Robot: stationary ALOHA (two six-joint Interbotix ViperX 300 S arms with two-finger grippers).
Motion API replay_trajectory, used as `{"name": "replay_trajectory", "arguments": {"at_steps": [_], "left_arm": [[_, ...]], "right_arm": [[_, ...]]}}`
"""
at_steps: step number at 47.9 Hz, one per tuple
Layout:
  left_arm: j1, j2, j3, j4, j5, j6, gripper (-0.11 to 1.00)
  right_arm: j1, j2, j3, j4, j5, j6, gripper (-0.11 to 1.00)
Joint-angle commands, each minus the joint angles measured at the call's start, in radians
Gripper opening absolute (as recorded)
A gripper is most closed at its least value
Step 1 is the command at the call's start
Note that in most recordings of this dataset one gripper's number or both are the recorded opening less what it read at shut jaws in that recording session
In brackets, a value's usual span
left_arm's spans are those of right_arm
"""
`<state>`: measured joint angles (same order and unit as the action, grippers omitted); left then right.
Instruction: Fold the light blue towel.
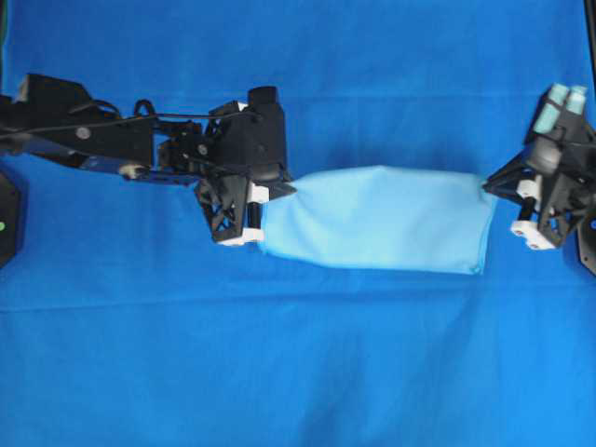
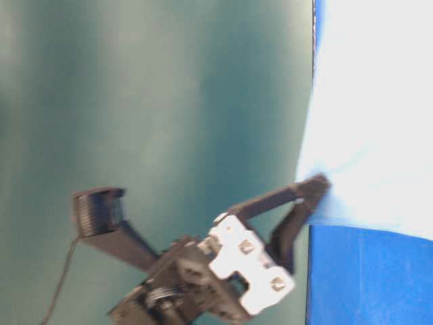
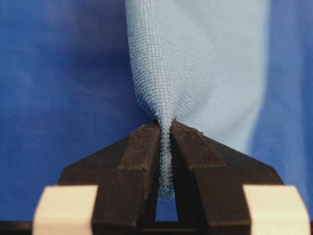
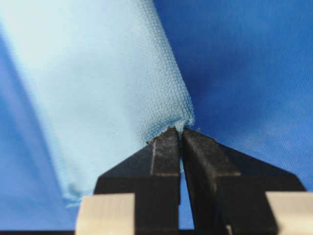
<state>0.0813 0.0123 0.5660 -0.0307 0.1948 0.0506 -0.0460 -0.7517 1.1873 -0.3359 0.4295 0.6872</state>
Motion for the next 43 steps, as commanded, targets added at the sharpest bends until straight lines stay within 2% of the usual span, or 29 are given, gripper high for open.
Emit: {"name": "replay_trajectory", "arguments": {"at_steps": [1,13,20,27,31,37,43], "left_arm": [[0.000,-0.043,-0.012,0.002,-0.002,-0.002,0.04],[-0.005,-0.046,-0.008,0.002,-0.003,-0.003,0.04],[-0.017,-0.046,0.002,0.002,-0.017,-0.003,0.04],[-0.054,-0.037,-0.005,0.003,-0.072,-0.003,0.03],[-0.080,-0.023,-0.020,0.002,-0.107,-0.003,0.04],[-0.120,0.006,-0.067,0.002,-0.129,-0.002,0.04],[-0.150,0.046,-0.137,0.002,-0.132,-0.002,0.04]], "right_arm": [[0.014,-0.040,-0.021,-0.003,0.015,-0.002,0.03],[0.025,-0.066,-0.021,-0.005,0.041,-0.002,0.03],[0.005,-0.054,-0.031,-0.029,0.041,0.005,0.03],[-0.077,-0.031,-0.051,-0.091,0.038,0.011,0.03],[-0.149,0.002,-0.072,-0.137,0.035,0.008,0.03],[-0.244,0.058,-0.115,-0.196,0.032,0.000,0.03],[-0.307,0.124,-0.170,-0.270,0.008,-0.002,0.03]]}}
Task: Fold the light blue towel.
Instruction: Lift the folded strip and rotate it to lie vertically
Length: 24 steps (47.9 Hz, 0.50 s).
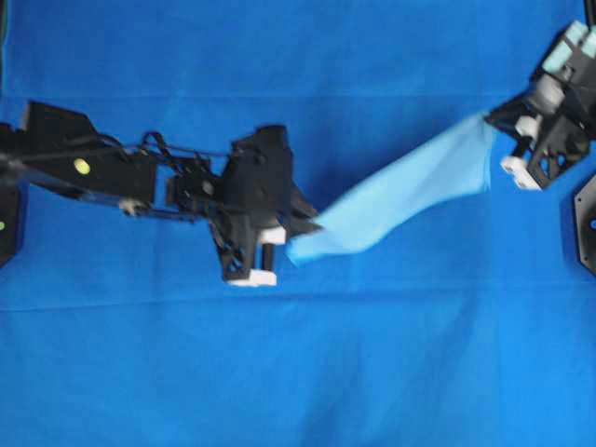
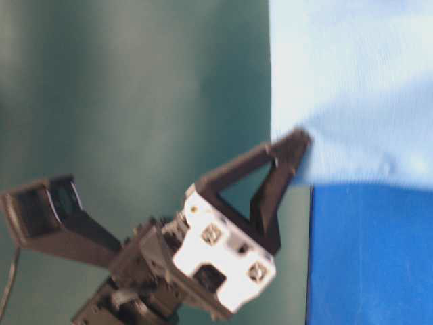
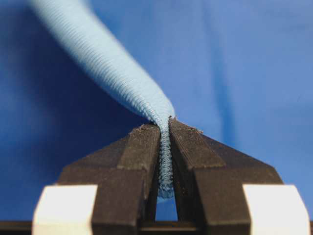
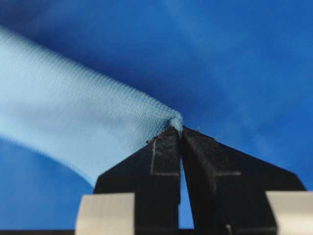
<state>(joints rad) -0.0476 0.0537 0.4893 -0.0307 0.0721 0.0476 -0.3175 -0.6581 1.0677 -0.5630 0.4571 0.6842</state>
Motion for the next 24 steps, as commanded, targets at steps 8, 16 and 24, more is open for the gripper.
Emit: {"name": "replay_trajectory", "arguments": {"at_steps": [8,16,24], "left_arm": [[-0.044,0.058,-0.155,0.005,-0.009,0.021,0.04],[-0.063,0.104,-0.229,0.005,-0.009,0.089,0.04],[-0.069,0.140,-0.276,0.005,-0.009,0.104,0.04]], "right_arm": [[-0.077,0.127,-0.132,-0.106,-0.069,0.000,0.03],[-0.109,0.242,-0.225,-0.152,-0.107,-0.015,0.03],[-0.130,0.339,-0.304,-0.163,-0.160,-0.018,0.03]]}}
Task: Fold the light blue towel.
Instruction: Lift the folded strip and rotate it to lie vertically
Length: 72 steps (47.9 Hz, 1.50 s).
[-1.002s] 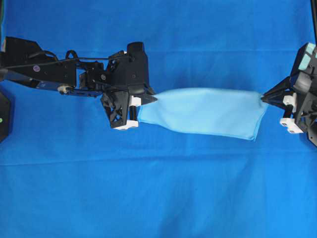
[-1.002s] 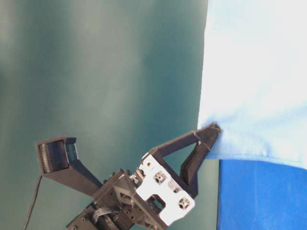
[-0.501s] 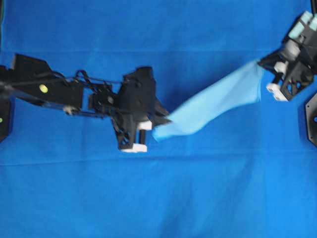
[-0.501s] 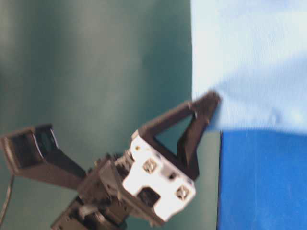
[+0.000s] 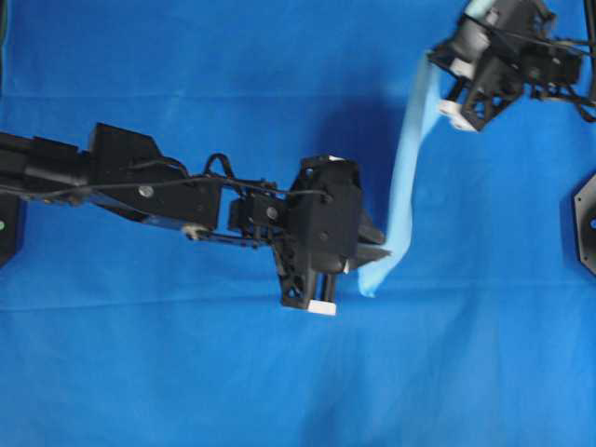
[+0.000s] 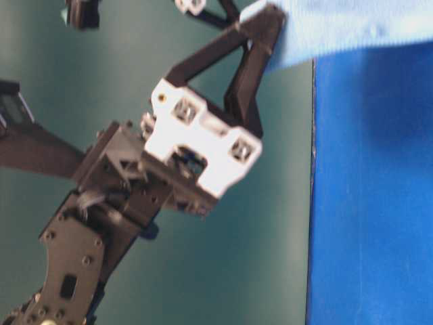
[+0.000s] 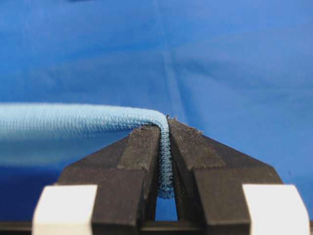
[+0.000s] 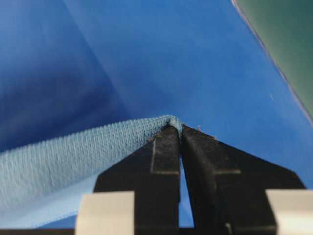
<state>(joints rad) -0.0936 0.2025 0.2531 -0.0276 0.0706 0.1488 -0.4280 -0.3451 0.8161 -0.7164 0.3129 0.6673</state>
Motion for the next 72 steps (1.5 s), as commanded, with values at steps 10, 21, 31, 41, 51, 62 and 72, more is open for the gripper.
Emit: {"name": "replay_trajectory", "arguments": {"at_steps": [10,21,31,41,51,62,72], "left_arm": [[-0.028,0.023,-0.071,0.000,-0.008,0.003,0.03],[-0.032,0.071,-0.121,0.000,-0.008,0.003,0.03],[-0.032,0.158,-0.232,0.000,-0.034,-0.003,0.03],[-0.044,0.252,-0.347,-0.003,-0.077,-0.028,0.04],[-0.051,0.272,-0.331,-0.009,-0.094,-0.100,0.04],[-0.057,0.210,-0.141,-0.008,-0.153,-0.167,0.04],[-0.078,0.137,0.060,-0.009,-0.249,-0.229,0.03]], "right_arm": [[-0.041,0.051,-0.077,-0.020,-0.025,-0.002,0.03],[-0.057,0.028,-0.058,-0.021,-0.017,-0.003,0.03],[-0.058,-0.061,0.012,-0.021,0.035,-0.003,0.03],[-0.057,-0.164,0.080,-0.021,0.112,-0.002,0.03],[-0.052,-0.101,0.075,-0.015,0.095,0.000,0.03],[-0.044,0.121,-0.003,-0.014,-0.055,0.002,0.03],[-0.009,0.293,-0.144,-0.014,-0.124,0.000,0.03]]}}
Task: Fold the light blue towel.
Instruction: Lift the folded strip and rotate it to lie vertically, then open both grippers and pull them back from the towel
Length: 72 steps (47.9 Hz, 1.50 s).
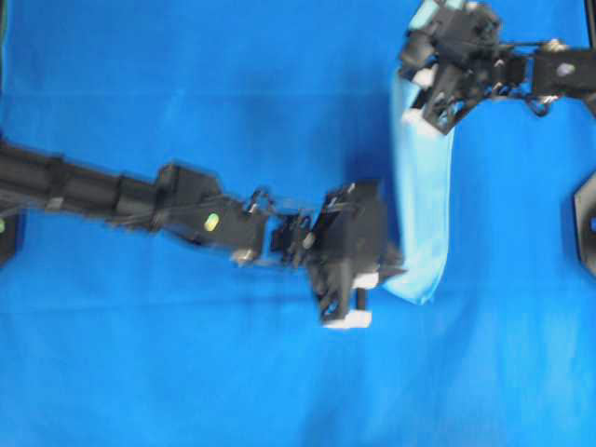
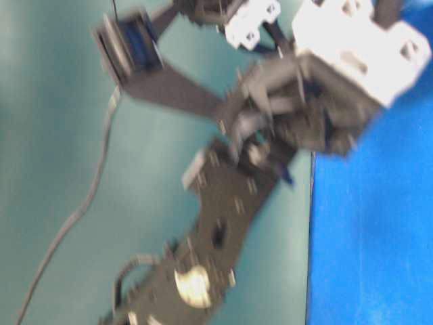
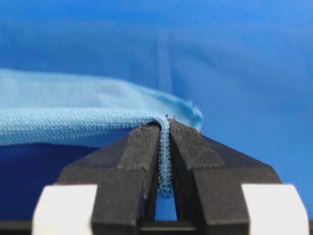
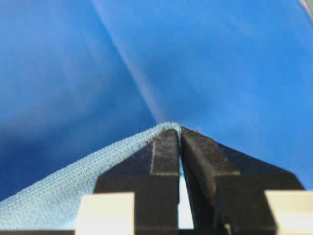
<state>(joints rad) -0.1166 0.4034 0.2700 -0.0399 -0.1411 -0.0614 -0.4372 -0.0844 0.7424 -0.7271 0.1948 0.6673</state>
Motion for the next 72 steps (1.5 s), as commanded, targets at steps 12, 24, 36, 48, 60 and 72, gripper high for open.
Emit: {"name": "replay_trajectory", "arguments": {"at_steps": [12,24,36,48,60,72], "left_arm": [[-0.063,-0.100,0.150,0.003,-0.087,-0.098,0.03],[-0.060,-0.094,0.160,0.003,-0.094,-0.098,0.04],[-0.054,-0.091,0.156,0.003,-0.097,-0.114,0.14],[-0.054,-0.130,0.184,0.003,-0.055,-0.175,0.84],[-0.054,-0.296,0.279,0.003,0.064,-0.227,0.78],[-0.048,-0.460,0.379,0.008,0.061,-0.215,0.78]], "right_arm": [[0.034,0.120,-0.153,-0.003,-0.011,-0.002,0.03],[0.035,0.135,-0.152,-0.003,-0.029,-0.002,0.04],[0.038,0.138,-0.152,-0.009,-0.063,-0.005,0.29],[0.043,0.130,-0.146,-0.014,-0.051,-0.002,0.60],[0.051,0.017,-0.094,-0.014,-0.031,-0.002,0.61],[0.092,-0.183,0.052,-0.008,-0.038,0.014,0.61]]}}
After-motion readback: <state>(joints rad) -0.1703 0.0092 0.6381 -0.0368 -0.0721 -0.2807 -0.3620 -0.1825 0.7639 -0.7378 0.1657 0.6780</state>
